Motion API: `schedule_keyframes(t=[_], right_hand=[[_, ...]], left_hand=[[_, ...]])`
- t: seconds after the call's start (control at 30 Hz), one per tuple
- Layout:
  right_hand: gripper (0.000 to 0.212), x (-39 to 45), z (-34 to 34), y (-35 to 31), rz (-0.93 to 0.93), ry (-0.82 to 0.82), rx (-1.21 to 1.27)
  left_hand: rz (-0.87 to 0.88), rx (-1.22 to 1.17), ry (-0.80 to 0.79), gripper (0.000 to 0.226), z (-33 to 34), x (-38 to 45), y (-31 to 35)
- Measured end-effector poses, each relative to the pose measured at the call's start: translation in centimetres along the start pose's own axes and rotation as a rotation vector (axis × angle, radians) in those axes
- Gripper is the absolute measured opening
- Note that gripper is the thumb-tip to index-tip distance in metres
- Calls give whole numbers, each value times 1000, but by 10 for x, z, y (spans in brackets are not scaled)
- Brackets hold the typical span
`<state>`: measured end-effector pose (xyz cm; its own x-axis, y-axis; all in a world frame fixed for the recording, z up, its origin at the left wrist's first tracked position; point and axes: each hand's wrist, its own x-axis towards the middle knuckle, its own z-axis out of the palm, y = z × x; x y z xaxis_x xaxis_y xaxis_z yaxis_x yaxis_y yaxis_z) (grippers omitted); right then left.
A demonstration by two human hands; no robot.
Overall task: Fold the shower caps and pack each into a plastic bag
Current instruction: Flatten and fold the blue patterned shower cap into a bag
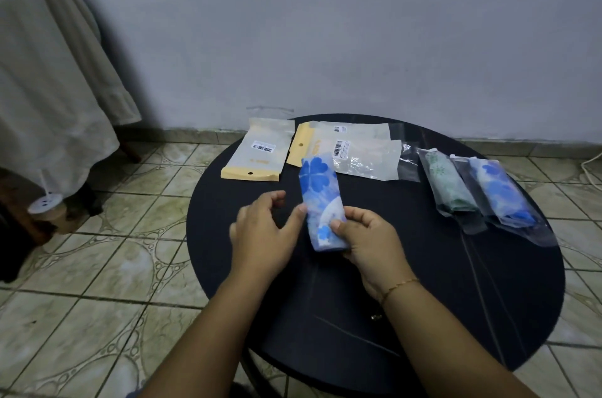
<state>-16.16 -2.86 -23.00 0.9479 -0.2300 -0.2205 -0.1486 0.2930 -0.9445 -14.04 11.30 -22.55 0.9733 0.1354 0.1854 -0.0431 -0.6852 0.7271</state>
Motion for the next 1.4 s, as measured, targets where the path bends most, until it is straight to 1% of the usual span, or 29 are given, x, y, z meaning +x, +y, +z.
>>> schedule_keyframes(t=[0.07, 0.13, 0.27, 0.33, 0.4, 0.5, 0.6, 0.73, 0.8, 0.87, 0.97, 1.03, 1.13, 1.2, 1.23, 1.3, 1.37, 1.4], right_hand=[[20, 4, -2, 1, -15, 18, -61], [18, 7, -1, 2, -27, 20, -97], [22, 12, 0, 3, -39, 25, -131], [25, 15, -1, 4, -34, 25, -143], [26, 16, -2, 5, -30, 18, -156], [27, 17, -5, 5, -22, 1, -166], [28, 16, -7, 5, -28, -3, -192], [28, 9, -11, 4, -39, -9, -228], [29, 4, -14, 3, -37, -5, -243], [28, -4, -18, 1, -41, -1, -265], [26, -15, -25, -2, -47, -1, -302], [25, -22, -30, -3, -51, 0, -322], [24, -33, -38, -6, -60, 6, -348], [25, -38, -45, -8, -63, 15, -367], [25, -40, -49, -9, -64, 23, -370], [25, -44, -56, -10, -63, 48, -353], [23, -48, -63, -11, -62, 77, -329], [22, -50, -67, -10, -59, 94, -318]], left_hand=[[51, 203, 22, 44, -2, 15, -9], [96, 320, 2, 47, 1, 32, -18], [149, 528, -113, 64, 11, 67, -26], [117, 602, -180, 71, 13, 82, -29], [56, 613, -229, 74, 10, 90, -32], [46, 650, -227, 65, 3, 83, -35], [48, 697, -155, 59, -2, 64, -38], [-14, 677, -66, 61, -9, 42, -37], [1, 687, -19, 60, -12, 32, -33], [25, 712, -6, 55, -16, 23, -31], [35, 723, -40, 42, -19, 15, -29], [47, 748, -132, 42, -21, 10, -28], [59, 695, -308, 38, -29, 2, -21], [66, 659, -389, 45, -33, -1, -19], [76, 650, -404, 48, -33, -3, -19], [87, 624, -393, 44, -32, -5, -23], [79, 583, -331, 38, -29, -11, -23], [85, 577, -274, 34, -26, -14, -21]])
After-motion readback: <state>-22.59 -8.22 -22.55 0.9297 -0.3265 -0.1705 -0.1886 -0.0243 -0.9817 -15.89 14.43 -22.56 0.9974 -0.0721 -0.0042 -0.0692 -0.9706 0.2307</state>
